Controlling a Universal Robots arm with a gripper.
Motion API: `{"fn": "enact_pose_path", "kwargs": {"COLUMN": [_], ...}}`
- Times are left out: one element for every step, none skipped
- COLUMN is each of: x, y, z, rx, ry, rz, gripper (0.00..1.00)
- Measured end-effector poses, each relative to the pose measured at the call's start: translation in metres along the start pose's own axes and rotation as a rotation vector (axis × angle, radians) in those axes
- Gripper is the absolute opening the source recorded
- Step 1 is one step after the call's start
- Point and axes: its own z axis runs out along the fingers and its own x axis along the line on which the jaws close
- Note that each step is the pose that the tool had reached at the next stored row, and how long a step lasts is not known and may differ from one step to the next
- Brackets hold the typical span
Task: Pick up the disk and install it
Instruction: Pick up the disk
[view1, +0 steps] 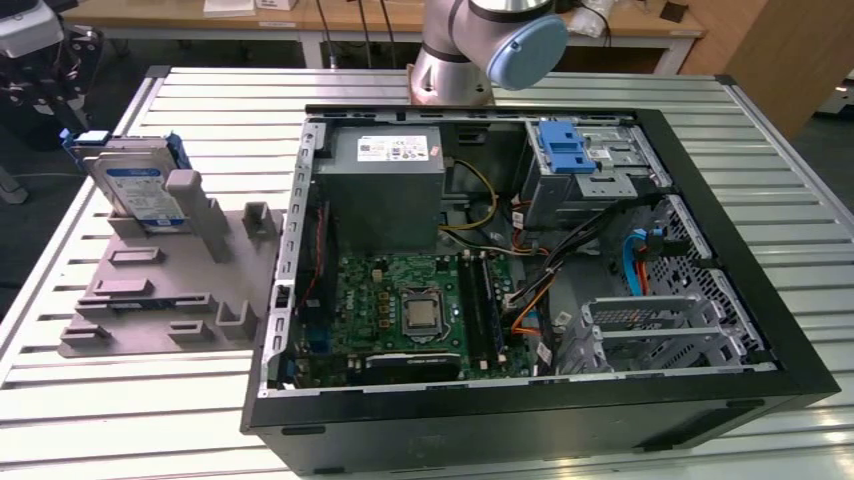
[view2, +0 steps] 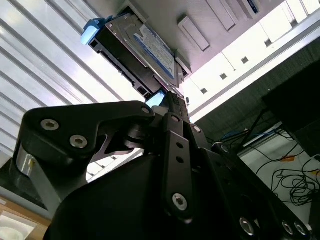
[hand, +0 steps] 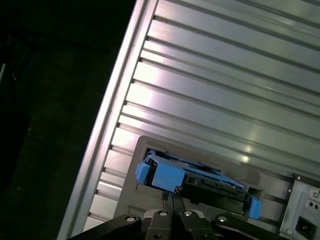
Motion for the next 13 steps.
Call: {"fn": "enact_pose_path", "kwargs": {"x": [0.0, 0.0, 0.0, 0.0, 0.0, 0.0, 0.0, 0.0, 0.0, 0.0, 0.0, 0.0, 0.0], "y": [0.0, 0.0, 0.0, 0.0, 0.0, 0.0, 0.0, 0.0, 0.0, 0.0, 0.0, 0.0, 0.0], "z": [0.0, 0.0, 0.0, 0.0, 0.0, 0.0, 0.0, 0.0, 0.0, 0.0, 0.0, 0.0, 0.0], "rx": [-0.0001, -0.0001, -0.0001, -0.0002, -0.0003, -0.0004, -0.0005, -0.0007, -0.0008, -0.001, -0.0011, -0.0012, -0.0013], "ry": [0.0, 0.0002, 0.0003, 0.0004, 0.0006, 0.0007, 0.001, 0.0013, 0.0015, 0.0018, 0.002, 0.0023, 0.0025], "rz": [-0.002, -0.005, -0.007, -0.01, -0.013, -0.018, -0.024, -0.03, -0.036, -0.042, -0.048, -0.053, -0.058], "gripper": [0.11, 0.11, 0.11, 0.11, 0.11, 0.11, 0.11, 0.11, 0.11, 0.11, 0.11, 0.11, 0.11]}}
